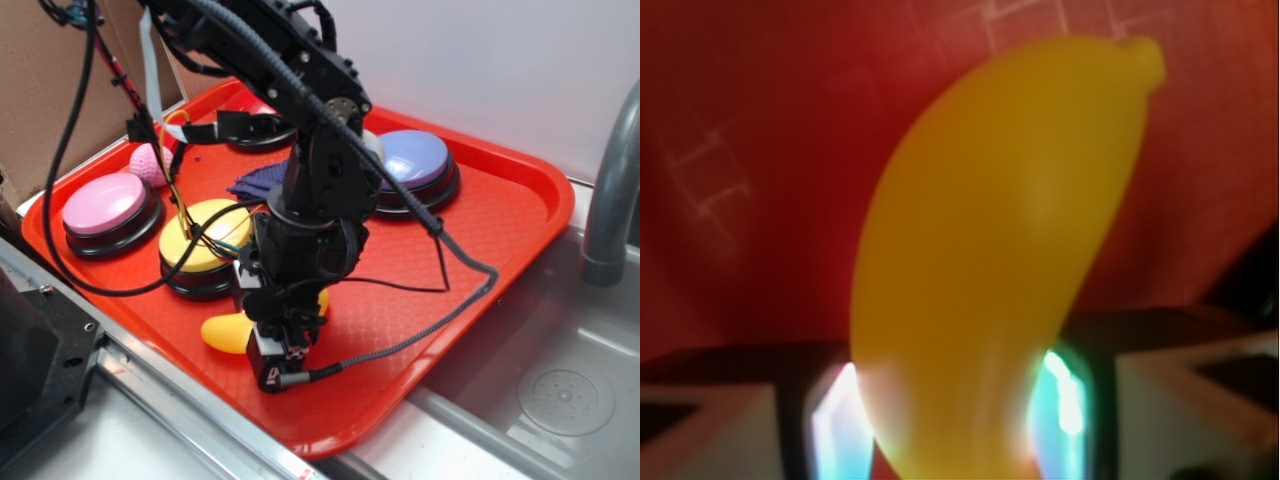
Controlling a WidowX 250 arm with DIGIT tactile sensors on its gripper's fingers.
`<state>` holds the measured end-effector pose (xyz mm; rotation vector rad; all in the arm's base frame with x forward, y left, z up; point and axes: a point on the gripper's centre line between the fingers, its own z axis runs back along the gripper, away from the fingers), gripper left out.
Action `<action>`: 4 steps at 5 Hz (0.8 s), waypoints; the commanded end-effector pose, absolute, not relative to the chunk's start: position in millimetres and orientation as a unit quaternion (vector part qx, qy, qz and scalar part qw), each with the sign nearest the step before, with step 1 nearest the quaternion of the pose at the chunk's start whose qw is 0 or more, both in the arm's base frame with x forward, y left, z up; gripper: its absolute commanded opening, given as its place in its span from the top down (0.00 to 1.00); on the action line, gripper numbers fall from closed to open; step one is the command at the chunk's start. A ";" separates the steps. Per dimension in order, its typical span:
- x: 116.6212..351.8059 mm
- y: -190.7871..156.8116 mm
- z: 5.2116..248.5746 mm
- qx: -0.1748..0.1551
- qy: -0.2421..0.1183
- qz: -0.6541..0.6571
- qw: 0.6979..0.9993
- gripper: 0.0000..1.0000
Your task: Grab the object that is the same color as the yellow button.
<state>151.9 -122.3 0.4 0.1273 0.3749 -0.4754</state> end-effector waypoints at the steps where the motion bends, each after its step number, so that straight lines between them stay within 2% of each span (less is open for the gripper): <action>1: 143.4 -95.2 64.3 0.038 0.146 -0.170 0.974 1.00; 2: 131.9 -50.8 111.7 0.005 0.082 -0.050 0.995 1.00; 3: 118.5 -26.7 159.9 0.004 0.036 0.015 0.999 1.00; 4: 109.0 -13.2 208.6 0.020 -0.005 -0.014 1.000 1.00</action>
